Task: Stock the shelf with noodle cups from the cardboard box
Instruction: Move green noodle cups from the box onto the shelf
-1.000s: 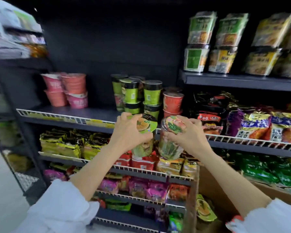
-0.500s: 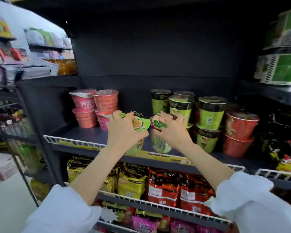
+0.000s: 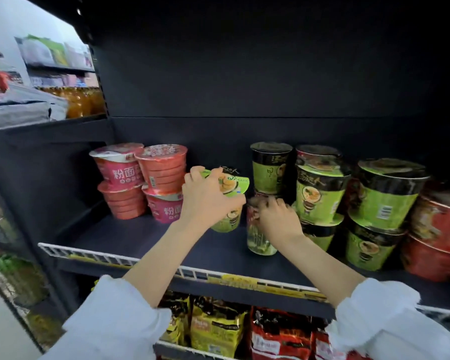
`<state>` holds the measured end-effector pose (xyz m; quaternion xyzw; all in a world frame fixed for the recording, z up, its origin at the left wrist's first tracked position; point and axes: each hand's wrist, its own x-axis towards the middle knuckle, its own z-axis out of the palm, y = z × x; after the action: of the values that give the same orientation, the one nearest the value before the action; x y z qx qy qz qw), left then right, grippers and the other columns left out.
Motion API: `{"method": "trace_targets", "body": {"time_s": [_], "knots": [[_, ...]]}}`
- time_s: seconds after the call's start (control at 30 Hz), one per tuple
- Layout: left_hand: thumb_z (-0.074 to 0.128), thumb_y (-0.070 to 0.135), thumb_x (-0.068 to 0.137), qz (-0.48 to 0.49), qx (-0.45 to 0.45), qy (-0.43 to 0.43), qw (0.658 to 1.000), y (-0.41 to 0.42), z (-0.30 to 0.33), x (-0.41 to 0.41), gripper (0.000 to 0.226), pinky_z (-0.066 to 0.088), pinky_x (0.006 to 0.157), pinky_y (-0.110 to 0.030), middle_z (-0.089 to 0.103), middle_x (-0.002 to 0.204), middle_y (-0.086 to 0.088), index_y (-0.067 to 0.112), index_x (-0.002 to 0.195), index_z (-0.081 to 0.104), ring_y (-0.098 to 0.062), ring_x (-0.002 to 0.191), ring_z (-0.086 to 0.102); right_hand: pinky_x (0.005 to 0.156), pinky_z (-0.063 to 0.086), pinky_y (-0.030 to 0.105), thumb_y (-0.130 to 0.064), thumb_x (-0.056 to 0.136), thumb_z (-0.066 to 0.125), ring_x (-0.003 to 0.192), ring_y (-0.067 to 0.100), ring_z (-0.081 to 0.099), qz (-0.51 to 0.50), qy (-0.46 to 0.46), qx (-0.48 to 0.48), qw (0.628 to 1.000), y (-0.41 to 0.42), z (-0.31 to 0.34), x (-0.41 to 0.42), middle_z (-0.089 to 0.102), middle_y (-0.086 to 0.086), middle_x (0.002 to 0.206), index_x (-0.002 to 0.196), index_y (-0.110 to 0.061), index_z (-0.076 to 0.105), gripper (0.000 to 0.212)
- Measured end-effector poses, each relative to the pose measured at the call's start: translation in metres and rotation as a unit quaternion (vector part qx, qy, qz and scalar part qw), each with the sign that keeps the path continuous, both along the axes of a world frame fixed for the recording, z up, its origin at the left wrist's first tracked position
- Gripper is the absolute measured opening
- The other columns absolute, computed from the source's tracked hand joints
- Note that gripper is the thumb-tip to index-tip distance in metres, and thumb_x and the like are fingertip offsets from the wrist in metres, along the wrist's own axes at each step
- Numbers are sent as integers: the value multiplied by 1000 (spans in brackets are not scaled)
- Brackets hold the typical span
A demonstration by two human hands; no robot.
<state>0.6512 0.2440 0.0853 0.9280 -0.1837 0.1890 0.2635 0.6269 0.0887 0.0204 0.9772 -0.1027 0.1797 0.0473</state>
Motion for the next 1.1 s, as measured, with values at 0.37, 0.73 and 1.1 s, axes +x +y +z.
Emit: {"method": "trace_targets", "body": {"time_s": [0.37, 0.73, 1.1], "knots": [[67, 56, 70, -52, -4, -11, 999, -17, 31, 19, 72, 30, 105, -39, 36, 136, -10, 27, 133, 48, -30, 125, 34, 104, 39, 41, -52, 75, 70, 127, 35, 40, 46, 34, 254, 965, -8, 26, -5, 41, 17, 136, 144, -10, 27, 92], [65, 58, 75, -146, -50, 38, 987, -54, 37, 22, 69, 35, 107, -40, 46, 135, -14, 24, 134, 51, -32, 127, 38, 92, 44, 28, -23, 70, 81, 117, 24, 55, 84, -218, 445, 865, -5, 27, 0, 54, 8, 130, 141, -12, 29, 88], [68, 52, 76, -162, 23, 53, 985, -73, 29, 21, 72, 29, 108, -45, 29, 150, -13, 28, 139, 43, -37, 136, 27, 96, 42, 33, -35, 79, 73, 124, 32, 50, 14, -146, 446, 883, -9, 19, -7, 52, 17, 134, 140, 0, 28, 84]]}}
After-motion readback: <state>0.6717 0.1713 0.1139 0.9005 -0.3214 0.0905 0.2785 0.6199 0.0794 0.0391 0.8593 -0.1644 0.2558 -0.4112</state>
